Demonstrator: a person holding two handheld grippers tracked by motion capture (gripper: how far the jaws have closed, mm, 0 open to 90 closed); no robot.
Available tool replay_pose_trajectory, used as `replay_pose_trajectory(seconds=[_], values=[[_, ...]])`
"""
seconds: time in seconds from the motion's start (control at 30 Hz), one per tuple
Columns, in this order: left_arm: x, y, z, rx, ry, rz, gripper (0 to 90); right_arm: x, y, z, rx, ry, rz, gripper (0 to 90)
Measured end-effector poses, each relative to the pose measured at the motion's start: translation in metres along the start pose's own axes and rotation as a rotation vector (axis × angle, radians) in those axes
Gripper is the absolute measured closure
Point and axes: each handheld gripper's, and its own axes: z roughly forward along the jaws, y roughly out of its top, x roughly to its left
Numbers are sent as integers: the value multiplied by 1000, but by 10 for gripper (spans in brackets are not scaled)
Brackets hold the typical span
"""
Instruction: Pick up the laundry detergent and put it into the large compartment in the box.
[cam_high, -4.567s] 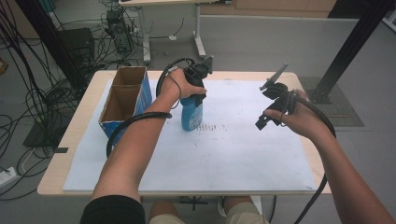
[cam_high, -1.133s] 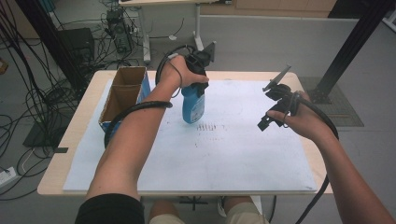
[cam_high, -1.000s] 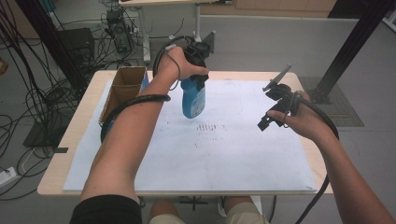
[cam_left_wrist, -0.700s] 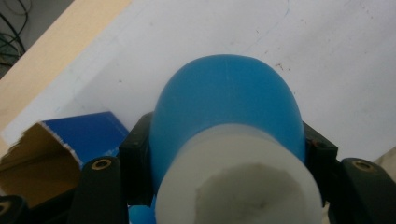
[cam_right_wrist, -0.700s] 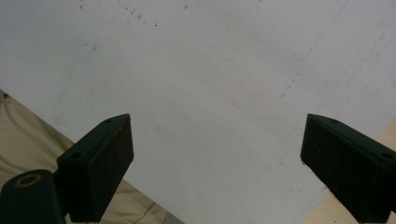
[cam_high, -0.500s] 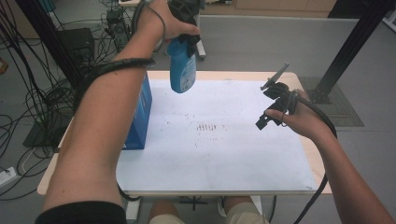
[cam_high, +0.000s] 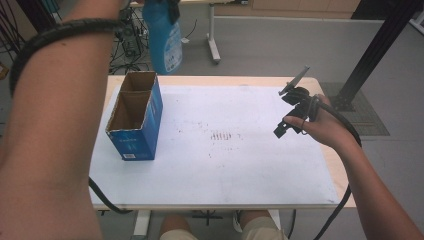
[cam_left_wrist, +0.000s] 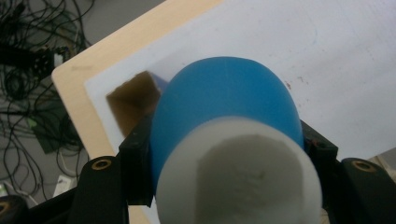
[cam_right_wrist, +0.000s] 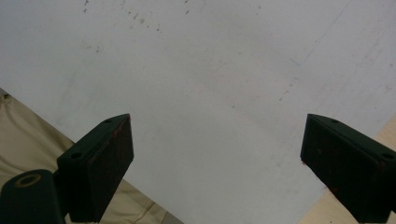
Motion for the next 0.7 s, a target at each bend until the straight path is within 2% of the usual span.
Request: replay_pose_trajectory(seconds=[0.07,0.2,0.33,0.7], values=[[6,-5,-7,-5,13,-48,378,1,0,-1,0,-2,-5,96],[20,-10,-17,9,31,-120,378,1,1,-1,0,-1,-2,96],[35,-19,-23,14,28,-199,378,2,1,-1,0,-4,-7,96],[66,-35,-25,43,43,-330,378,4,3,-2,0,-6,-9,96]])
